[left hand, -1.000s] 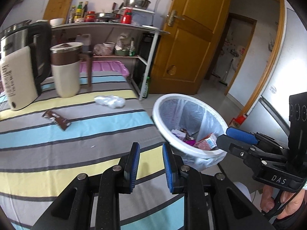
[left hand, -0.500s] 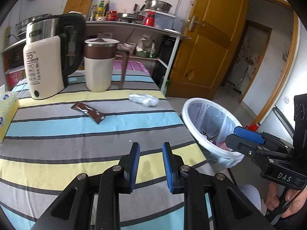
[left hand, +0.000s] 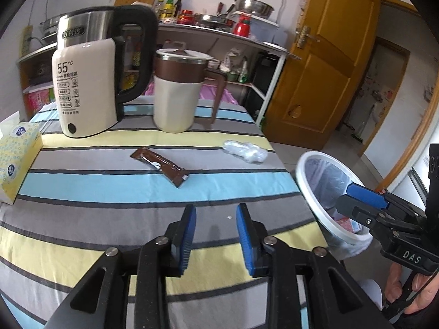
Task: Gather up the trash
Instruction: 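Move both open grippers back over the table, then grasp the brown snack wrapper with the left gripper while the right gripper grasps the clear plastic bag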
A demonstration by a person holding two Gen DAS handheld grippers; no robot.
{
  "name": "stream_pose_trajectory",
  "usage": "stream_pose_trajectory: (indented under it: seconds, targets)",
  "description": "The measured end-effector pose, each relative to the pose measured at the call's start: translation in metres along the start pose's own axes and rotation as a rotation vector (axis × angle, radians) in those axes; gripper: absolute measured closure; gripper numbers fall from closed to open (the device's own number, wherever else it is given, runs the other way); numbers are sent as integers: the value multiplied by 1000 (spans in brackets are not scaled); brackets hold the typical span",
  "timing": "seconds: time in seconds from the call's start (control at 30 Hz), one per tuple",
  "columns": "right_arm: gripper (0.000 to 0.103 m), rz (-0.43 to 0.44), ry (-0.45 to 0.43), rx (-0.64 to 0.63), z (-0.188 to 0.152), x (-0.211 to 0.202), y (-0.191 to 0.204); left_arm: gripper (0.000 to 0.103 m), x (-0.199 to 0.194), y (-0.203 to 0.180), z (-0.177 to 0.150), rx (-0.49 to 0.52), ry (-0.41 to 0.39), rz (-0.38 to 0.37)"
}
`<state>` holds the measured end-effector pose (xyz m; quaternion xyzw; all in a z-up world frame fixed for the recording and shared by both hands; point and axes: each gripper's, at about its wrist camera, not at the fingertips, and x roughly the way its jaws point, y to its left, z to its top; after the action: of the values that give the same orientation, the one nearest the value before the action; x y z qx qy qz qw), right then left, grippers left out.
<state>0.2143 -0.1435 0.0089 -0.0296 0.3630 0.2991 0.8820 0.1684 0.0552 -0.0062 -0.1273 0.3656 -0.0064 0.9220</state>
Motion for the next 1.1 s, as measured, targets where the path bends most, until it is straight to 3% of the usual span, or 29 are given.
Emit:
stream_pose_trajectory:
  seconds: [0.7,1.1]
  targets:
    - [47,14,71,-79,43,89,-9,65,86,53,40,-182,89,126]
    - [47,-11,147,-115,64,148,-17,65,101,59,44,-159,75,156]
